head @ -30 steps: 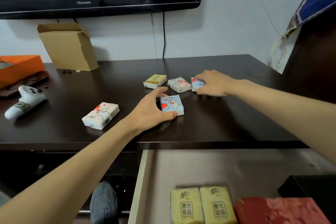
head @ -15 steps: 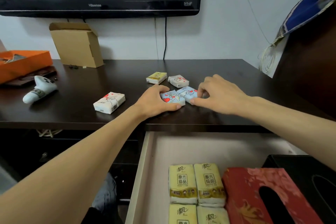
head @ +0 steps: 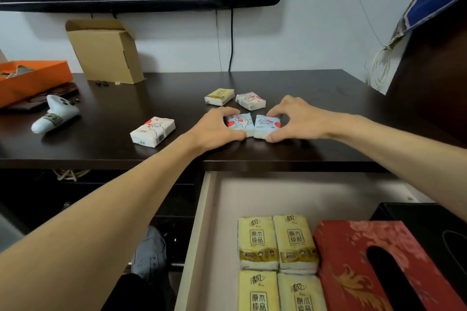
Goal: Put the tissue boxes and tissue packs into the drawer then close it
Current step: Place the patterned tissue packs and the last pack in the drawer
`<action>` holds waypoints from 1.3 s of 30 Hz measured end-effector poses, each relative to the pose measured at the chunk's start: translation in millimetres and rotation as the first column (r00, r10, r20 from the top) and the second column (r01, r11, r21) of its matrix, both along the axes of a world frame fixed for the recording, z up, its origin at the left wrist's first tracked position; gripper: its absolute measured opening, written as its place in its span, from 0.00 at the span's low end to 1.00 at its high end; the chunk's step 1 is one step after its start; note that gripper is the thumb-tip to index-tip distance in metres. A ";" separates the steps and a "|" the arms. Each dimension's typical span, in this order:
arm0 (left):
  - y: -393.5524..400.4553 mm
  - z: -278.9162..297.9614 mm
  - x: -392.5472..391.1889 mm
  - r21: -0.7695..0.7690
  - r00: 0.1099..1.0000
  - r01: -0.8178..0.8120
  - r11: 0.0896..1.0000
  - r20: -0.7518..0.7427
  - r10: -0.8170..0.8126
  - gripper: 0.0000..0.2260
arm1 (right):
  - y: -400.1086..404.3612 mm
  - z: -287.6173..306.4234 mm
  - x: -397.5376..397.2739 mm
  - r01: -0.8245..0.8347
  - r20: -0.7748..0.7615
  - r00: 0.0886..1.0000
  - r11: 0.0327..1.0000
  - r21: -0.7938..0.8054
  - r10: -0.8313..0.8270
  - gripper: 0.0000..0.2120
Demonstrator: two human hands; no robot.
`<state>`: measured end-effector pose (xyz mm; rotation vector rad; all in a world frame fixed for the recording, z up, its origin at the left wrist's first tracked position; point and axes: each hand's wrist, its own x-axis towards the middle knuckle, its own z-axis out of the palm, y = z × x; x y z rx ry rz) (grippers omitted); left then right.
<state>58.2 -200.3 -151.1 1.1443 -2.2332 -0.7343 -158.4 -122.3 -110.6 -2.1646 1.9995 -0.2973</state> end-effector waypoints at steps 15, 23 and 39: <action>121.9 9.9 32.8 -0.092 0.960 0.243 0.966 0.167 -0.226 0.31 | 141.2 -7.5 13.5 -0.135 -0.003 0.991 0.991 -0.003 0.135 0.30; 213.7 -4.5 67.4 -0.045 0.867 0.379 0.924 0.367 -0.338 0.28 | 227.7 -33.8 48.1 -0.220 -0.049 0.972 0.966 0.132 0.228 0.32; 238.5 -50.2 71.1 -0.165 0.806 0.434 0.886 0.510 -0.300 0.35 | 233.0 -52.8 72.8 -0.182 -0.375 0.897 0.970 0.163 0.232 0.33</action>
